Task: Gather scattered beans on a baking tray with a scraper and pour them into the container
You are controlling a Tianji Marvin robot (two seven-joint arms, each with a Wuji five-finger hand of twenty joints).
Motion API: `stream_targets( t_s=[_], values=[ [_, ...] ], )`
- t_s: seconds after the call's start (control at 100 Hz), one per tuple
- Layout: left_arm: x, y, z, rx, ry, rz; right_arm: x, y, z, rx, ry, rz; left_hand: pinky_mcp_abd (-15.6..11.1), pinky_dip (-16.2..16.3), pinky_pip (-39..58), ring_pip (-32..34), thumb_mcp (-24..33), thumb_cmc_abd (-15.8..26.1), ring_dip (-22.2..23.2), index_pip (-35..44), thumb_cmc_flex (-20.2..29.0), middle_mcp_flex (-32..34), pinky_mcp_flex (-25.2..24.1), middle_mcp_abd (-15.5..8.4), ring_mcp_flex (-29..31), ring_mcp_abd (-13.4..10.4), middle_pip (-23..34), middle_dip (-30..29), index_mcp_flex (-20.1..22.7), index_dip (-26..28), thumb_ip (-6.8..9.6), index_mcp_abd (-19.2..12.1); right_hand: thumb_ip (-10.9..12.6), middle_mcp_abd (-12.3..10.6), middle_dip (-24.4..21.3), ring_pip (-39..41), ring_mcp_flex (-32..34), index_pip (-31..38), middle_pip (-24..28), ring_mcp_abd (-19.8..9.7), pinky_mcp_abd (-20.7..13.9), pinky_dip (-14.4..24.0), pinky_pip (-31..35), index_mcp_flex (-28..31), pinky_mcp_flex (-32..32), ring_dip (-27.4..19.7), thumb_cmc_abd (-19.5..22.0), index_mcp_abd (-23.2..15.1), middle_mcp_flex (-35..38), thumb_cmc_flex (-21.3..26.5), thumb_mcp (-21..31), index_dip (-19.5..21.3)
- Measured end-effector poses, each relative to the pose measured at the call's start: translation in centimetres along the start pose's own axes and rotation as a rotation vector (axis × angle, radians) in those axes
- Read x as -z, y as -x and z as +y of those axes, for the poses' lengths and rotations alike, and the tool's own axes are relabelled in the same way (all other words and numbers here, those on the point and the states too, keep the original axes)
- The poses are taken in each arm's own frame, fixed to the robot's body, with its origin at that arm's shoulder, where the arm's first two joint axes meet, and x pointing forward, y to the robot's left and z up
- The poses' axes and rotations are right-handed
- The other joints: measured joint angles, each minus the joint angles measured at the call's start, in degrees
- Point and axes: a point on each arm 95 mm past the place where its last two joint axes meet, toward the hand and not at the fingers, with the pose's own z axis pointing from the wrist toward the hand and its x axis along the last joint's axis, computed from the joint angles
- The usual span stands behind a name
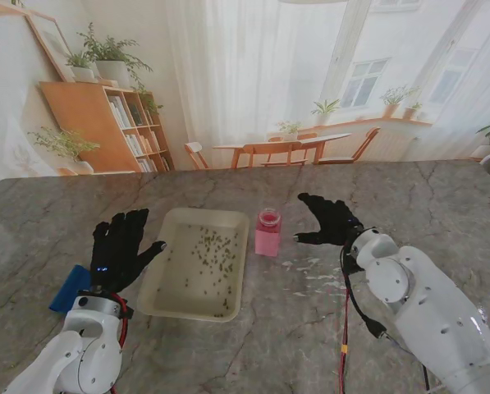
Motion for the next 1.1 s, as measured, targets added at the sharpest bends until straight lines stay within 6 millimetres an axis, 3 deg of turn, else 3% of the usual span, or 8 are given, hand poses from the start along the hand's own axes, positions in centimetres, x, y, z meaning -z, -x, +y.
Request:
stream_targets(
  t_s=[0.23,0.43,0.63,0.81,1.1],
  values=[
    [1.6,0.5,-1.1,-0.079,-0.001,-0.058,4.9,-0.7,3.6,0.035,0.186,-0.112,1.9,0.0,0.0,0.0,0.0,-0.1,0.0,0.0,-0.2,0.0,0.0,0.5,0.0,0.8,0.0,0.0,0.5,0.5,0.00,0.1,0.0,-1.0,0.0,-3.7,0.1,3.0,-1.4,0.1,0.1,-0.6,-0.2,0.8,0.0,-1.8,0.0,-2.0,3.5,0.1,0.0,2.3],
    [3.8,1.4,-2.8,-0.241,0.081,-0.159,7.2,-3.0,4.2,0.017,0.426,-0.153,2.8,0.0,-0.1,0.0,0.0,-0.4,0.0,0.7,-0.3,0.6,-0.9,2.4,-0.6,2.8,0.0,0.0,1.8,1.4,0.00,1.9,0.0,-2.9,-0.7,-6.9,2.8,5.3,-2.1,0.0,0.1,-1.3,-1.3,4.5,1.8,-3.0,0.0,-3.8,8.0,0.7,0.0,2.5],
    [5.8,3.1,-3.4,-0.337,0.188,-0.259,6.9,-6.2,2.0,-0.064,0.497,-0.143,3.1,0.0,-4.6,-1.0,-0.1,-2.7,-0.3,-0.1,-1.3,-2.5,-1.7,6.6,-4.2,5.0,-1.2,-0.1,0.1,1.9,0.00,6.1,0.0,-3.1,-0.7,-7.0,4.1,6.2,-2.1,0.0,0.2,-1.3,-1.4,7.0,2.8,-3.1,0.0,-4.4,10.1,0.7,0.0,2.5],
    [6.3,5.3,-3.3,-0.341,0.258,-0.346,6.0,-8.2,0.4,-0.181,0.515,-0.154,3.4,-0.6,-7.9,-1.3,-0.1,-4.5,-0.9,-1.2,-2.4,-5.9,-1.7,10.6,-6.1,7.9,-1.9,-1.4,-1.2,0.7,0.00,10.0,0.0,-3.3,-0.7,-7.0,4.7,6.8,-2.1,0.0,0.8,-1.3,-1.5,7.6,3.0,-3.1,0.0,-4.8,10.7,1.2,0.0,2.5],
    [5.5,10.1,-1.2,-0.334,0.382,-0.484,5.1,-9.3,0.1,-0.194,0.513,-0.128,3.4,-0.6,-8.8,-1.1,-0.1,-5.0,-0.9,-1.8,-2.6,-7.9,-1.2,12.0,-7.5,9.2,-1.9,-1.4,-4.7,-0.1,0.00,11.4,0.0,-3.7,-0.7,-7.0,5.4,8.3,-2.1,0.0,0.9,-1.3,-1.5,10.4,3.5,-3.1,0.0,-5.1,12.2,1.2,0.0,2.6]
  ],
)
